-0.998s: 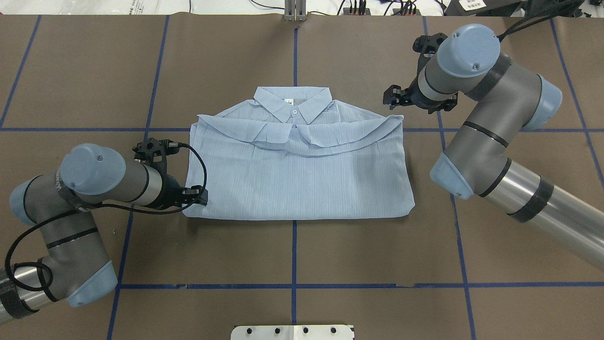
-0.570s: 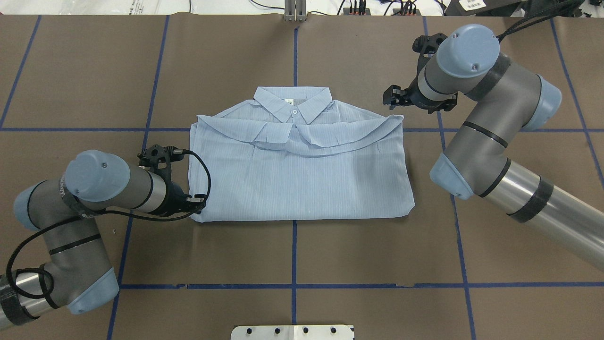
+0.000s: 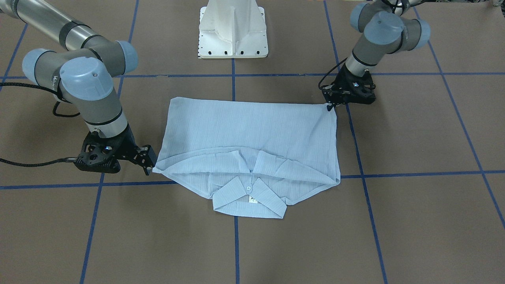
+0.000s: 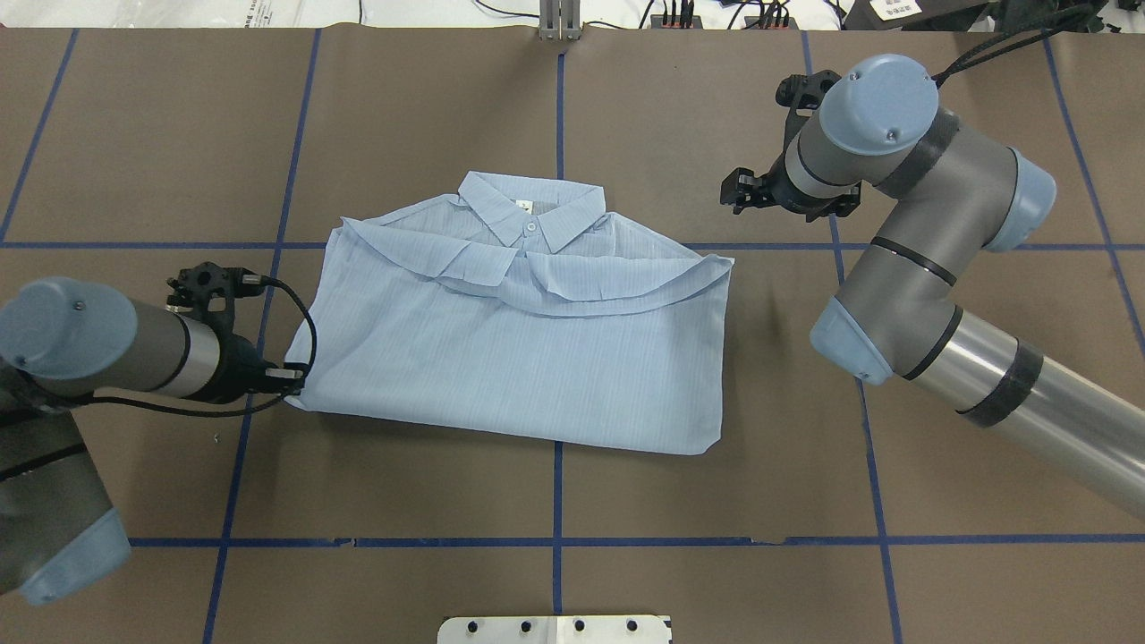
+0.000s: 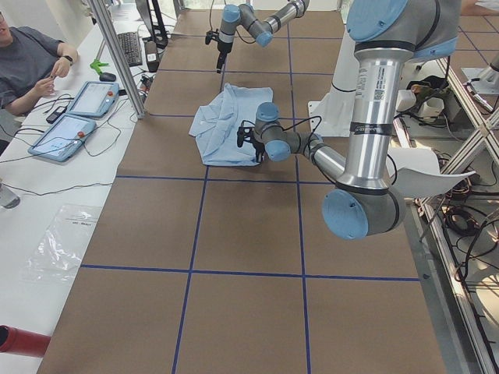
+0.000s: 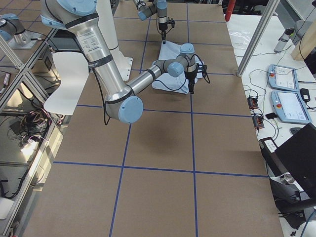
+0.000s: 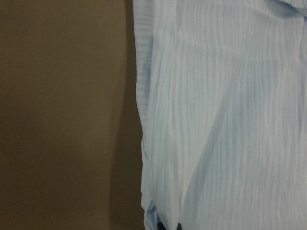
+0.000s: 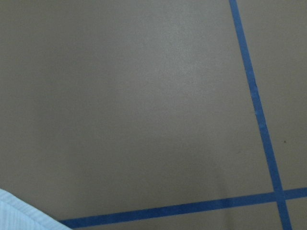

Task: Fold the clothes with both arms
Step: 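Grasp the folded shirt's edge with the left gripper and drag it away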

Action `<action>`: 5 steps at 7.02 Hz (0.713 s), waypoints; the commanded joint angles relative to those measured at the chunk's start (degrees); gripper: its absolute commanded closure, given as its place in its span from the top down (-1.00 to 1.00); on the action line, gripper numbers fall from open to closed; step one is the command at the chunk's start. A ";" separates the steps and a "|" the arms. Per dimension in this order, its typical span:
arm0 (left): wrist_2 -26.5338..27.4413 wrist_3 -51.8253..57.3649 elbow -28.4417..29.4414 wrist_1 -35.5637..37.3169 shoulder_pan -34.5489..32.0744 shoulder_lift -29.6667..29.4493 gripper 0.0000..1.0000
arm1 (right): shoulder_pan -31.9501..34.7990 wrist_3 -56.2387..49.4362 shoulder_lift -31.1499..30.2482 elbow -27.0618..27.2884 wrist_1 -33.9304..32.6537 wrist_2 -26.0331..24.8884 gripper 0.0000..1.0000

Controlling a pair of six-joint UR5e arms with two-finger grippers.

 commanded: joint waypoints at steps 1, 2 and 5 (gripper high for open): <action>0.74 14.11 6.60 0.09 -10.55 -0.52 -1.00 | -0.44 0.52 1.29 -0.05 -0.01 -0.01 1.00; 1.88 16.95 12.90 0.26 -15.12 -7.41 -1.00 | -0.62 0.52 2.00 0.04 -0.01 -0.01 1.00; 2.33 17.33 33.65 -0.61 -19.73 -25.27 -1.00 | -0.97 0.96 3.76 -0.14 -0.10 -0.01 1.00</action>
